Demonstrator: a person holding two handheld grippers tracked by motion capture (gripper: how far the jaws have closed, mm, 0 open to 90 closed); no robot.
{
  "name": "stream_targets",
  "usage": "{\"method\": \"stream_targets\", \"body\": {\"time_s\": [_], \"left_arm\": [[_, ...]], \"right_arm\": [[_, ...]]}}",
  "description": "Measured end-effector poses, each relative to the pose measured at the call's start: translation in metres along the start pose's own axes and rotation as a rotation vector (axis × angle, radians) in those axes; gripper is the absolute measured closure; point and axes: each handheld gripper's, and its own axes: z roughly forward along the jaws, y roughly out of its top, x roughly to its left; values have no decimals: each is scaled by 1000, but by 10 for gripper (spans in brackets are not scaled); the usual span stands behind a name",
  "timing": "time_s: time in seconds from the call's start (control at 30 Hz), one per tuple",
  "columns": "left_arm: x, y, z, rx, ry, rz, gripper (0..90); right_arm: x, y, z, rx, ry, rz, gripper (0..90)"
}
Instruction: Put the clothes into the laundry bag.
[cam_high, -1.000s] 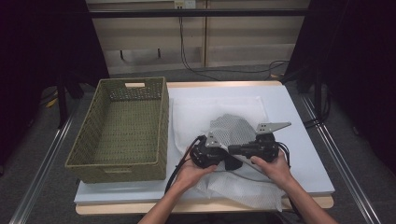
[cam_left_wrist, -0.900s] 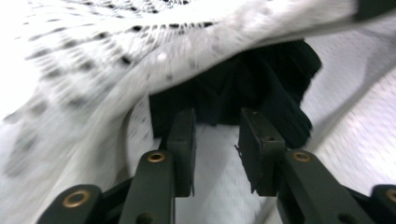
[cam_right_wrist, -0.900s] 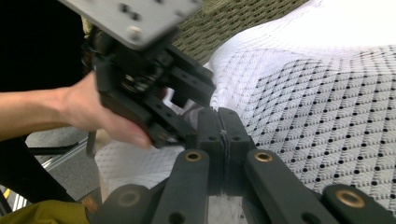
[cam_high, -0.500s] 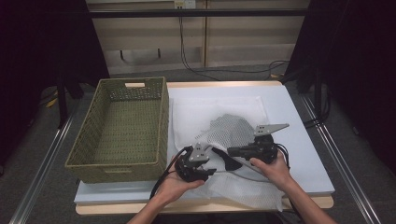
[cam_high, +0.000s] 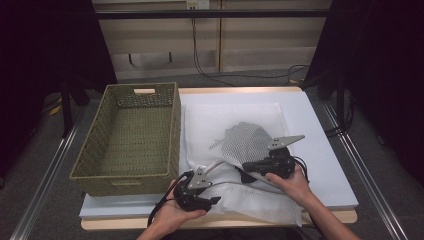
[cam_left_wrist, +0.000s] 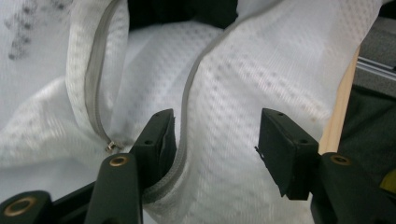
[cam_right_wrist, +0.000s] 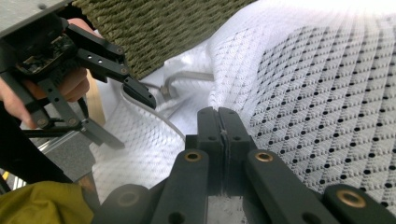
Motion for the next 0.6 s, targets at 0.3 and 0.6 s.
{"method": "stream_targets", "body": {"time_s": [0.3,0.6], "left_arm": [[2,-20,-20,-44,-26,-44,599],[-6,-15,-24,-74,-85,-23,751]], "right_arm": [[-2,-14,1,40,3,12,890],[-2,-32,1,119,-15,-6,871]]}}
